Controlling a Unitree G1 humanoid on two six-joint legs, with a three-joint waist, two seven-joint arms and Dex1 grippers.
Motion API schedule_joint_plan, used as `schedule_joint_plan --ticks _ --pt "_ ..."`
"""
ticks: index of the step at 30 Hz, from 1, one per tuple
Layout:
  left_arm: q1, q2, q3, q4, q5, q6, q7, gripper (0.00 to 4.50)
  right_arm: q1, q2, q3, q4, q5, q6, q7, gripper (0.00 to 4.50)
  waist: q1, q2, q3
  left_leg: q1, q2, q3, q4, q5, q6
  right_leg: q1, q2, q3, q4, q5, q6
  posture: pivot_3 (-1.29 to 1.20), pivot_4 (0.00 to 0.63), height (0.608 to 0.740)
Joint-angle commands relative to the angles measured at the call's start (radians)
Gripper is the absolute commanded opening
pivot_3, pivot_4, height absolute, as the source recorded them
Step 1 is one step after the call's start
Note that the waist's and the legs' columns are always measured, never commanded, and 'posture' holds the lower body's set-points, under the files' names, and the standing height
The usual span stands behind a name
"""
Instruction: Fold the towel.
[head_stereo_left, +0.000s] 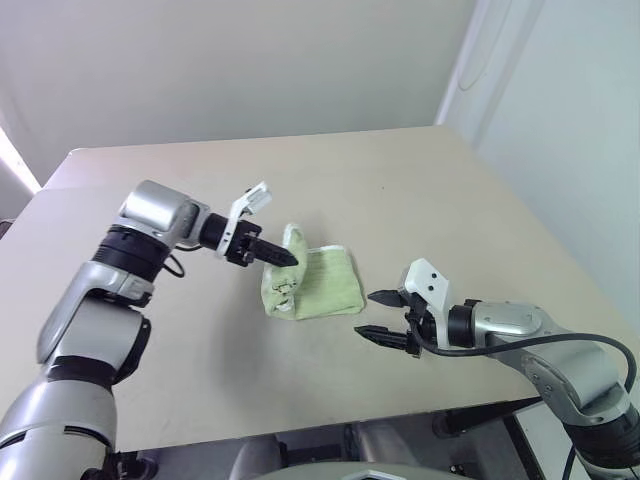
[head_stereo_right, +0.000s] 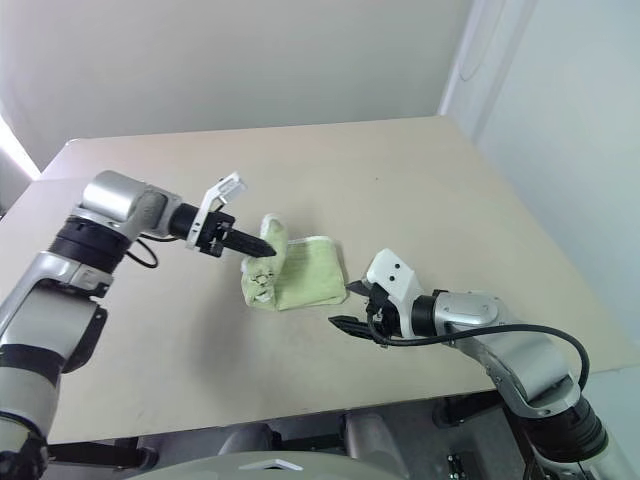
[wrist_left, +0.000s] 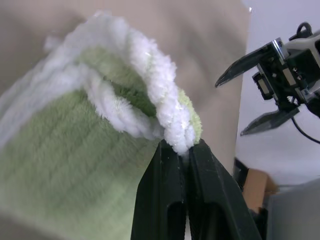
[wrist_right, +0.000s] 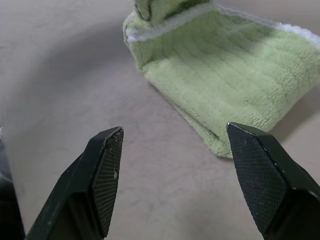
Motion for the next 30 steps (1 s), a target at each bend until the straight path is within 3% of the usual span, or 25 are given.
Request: schedule_joint_plan --ticks 1,7,13,14,16,22,30 --pt "-0.052 -0.037 0.003 0.044 0.035 -0.057 -0.032 0.04 0.034 0.000 -0.046 -0.068 0.017 0.010 -0.028 3.44 0.001 0.000 0.000 0.000 0.000 0.000 0.000 0.000 0.000 0.000 0.000 0.000 0.000 0.000 0.000 0.00 0.000 0.712" --pt "-0.056 -0.120 -0.038 0.121 0.117 -0.134 -0.056 0.04 0.072 -0.007 -0.061 -0.097 0.012 0.025 -0.059 3.44 -0.008 0.000 0.000 0.001 0.000 0.000 0.000 0.000 0.000 0.001 0.000 0.001 0.001 0.000 0.000 0.00 0.000 0.712" --pt "-0.049 -0.224 0.073 0.197 0.124 -0.200 0.034 0.04 0.104 0.002 -0.082 -0.111 0.008 0.029 -0.100 3.44 -0.006 0.000 0.000 0.001 0.000 0.000 0.000 0.000 0.000 0.002 0.000 0.001 0.000 0.000 0.000 0.00 0.000 0.712" --pt "-0.048 -0.229 0.079 0.197 0.124 -0.201 0.025 0.55 0.110 0.002 -0.082 -0.113 0.006 0.027 -0.104 3.44 -0.006 0.000 0.000 0.001 0.000 0.000 0.000 0.000 0.000 0.002 0.000 0.001 0.000 0.000 0.000 0.00 0.000 0.712" --pt "-0.046 -0.234 0.080 0.191 0.125 -0.187 0.005 1.06 0.117 0.002 -0.084 -0.117 0.009 0.026 -0.111 3.44 -0.009 0.000 0.000 0.001 0.000 0.000 0.000 0.000 0.000 0.002 0.000 0.001 0.000 0.000 0.000 0.00 0.000 0.712" --pt "-0.026 -0.204 0.052 0.130 0.132 -0.156 -0.082 3.17 0.121 -0.009 -0.076 -0.109 -0.001 0.022 -0.121 3.44 -0.011 0.000 0.000 0.001 0.000 0.000 0.000 0.000 0.000 0.003 0.000 0.001 0.001 0.000 0.000 0.00 0.000 0.712" --pt "0.011 -0.101 0.120 -0.046 0.076 -0.186 -0.184 3.17 0.091 -0.012 -0.082 -0.079 -0.006 0.013 -0.113 3.44 -0.011 0.000 0.000 0.002 0.000 0.000 0.000 0.000 0.000 0.004 0.001 0.001 0.001 0.000 0.000 0.00 0.000 0.712"
